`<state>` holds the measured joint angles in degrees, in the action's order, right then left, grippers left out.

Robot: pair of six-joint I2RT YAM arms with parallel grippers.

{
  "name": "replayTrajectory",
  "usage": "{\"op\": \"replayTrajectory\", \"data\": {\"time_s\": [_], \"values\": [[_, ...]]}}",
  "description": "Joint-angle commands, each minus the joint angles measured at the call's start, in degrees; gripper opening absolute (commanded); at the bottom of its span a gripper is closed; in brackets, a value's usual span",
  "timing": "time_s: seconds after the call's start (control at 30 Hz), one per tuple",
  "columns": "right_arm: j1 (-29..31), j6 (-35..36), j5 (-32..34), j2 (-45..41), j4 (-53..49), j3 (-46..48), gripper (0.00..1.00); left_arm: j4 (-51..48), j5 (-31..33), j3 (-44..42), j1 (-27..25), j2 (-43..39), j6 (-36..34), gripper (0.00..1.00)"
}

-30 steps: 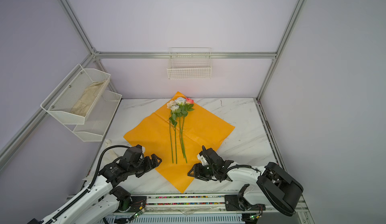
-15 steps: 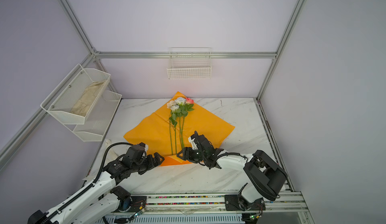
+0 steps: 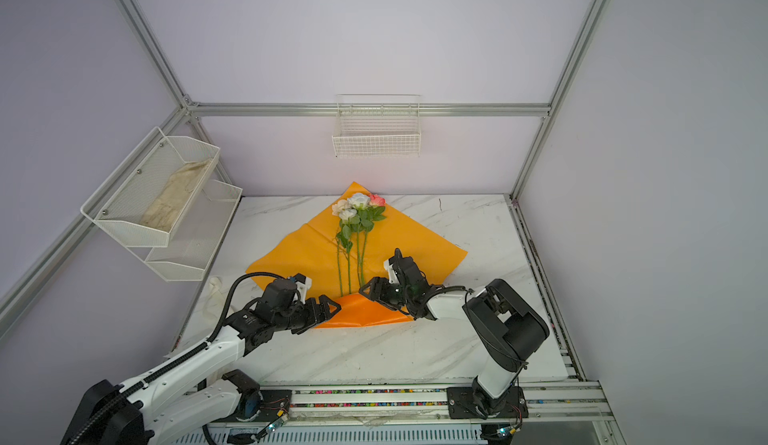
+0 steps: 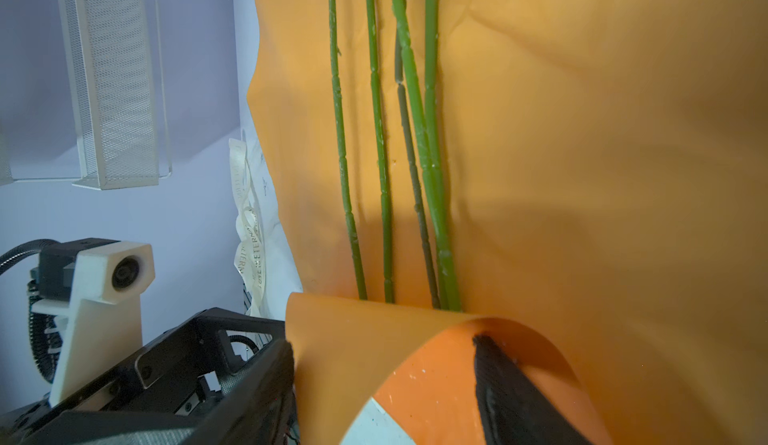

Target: Tie the bouquet of fake flowers

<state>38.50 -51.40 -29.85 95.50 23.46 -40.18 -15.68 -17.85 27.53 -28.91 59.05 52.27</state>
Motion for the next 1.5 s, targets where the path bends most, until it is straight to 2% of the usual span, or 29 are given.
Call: {"op": "replayTrajectory", "data": {"time_s": [0.0,0.1,0.27,0.47,0.53,0.57,0.7,0.8,0.87,1.13,1.47], "values": [[-0.66,-1.45,-0.16,0.32,2.01,-0.51,0.70,6.82,-3.90,3.73,-0.43,3.51,-1.03,0.83],[-1.60,-2.53,1.12,0.04,1.53,0.26,0.71,8.90,-4.22,4.71,-1.27,7.17,-1.21,0.79],[-2.20,-0.94,0.07,-0.91,0.57,-1.74,0.75,5.54,0.42,6.59,-1.42,12.91,0.53,0.70],[-2.20,3.97,8.44,-7.06,-12.81,-4.26,0.75,5.73,1.53,6.69,-1.42,15.75,0.93,0.70],[-2.20,5.57,8.76,-9.51,-15.63,-4.46,0.69,5.65,1.33,6.27,-1.42,15.58,0.82,0.70],[-2.16,6.80,8.47,-10.61,-16.94,-4.39,0.63,5.59,1.37,6.09,-1.38,15.37,0.82,0.70],[0.48,11.85,8.62,-12.94,-24.00,-4.22,0.28,5.52,1.48,5.54,-1.42,15.02,0.56,0.70],[4.19,14.26,10.22,-12.01,-28.27,-3.55,0.15,5.23,1.32,5.31,-1.42,14.79,0.64,0.70],[4.48,15.54,11.61,-10.91,-31.57,-3.33,0.09,5.04,1.37,5.25,-1.42,14.50,0.51,0.70],[4.64,18.08,18.60,-8.73,-38.76,-1.86,0.06,2.56,4.43,3.65,-1.38,11.99,0.88,0.72],[4.63,16.52,26.71,-4.16,-43.82,-1.69,0.04,3.89,1.57,3.12,-1.33,14.46,0.55,0.73]]}}
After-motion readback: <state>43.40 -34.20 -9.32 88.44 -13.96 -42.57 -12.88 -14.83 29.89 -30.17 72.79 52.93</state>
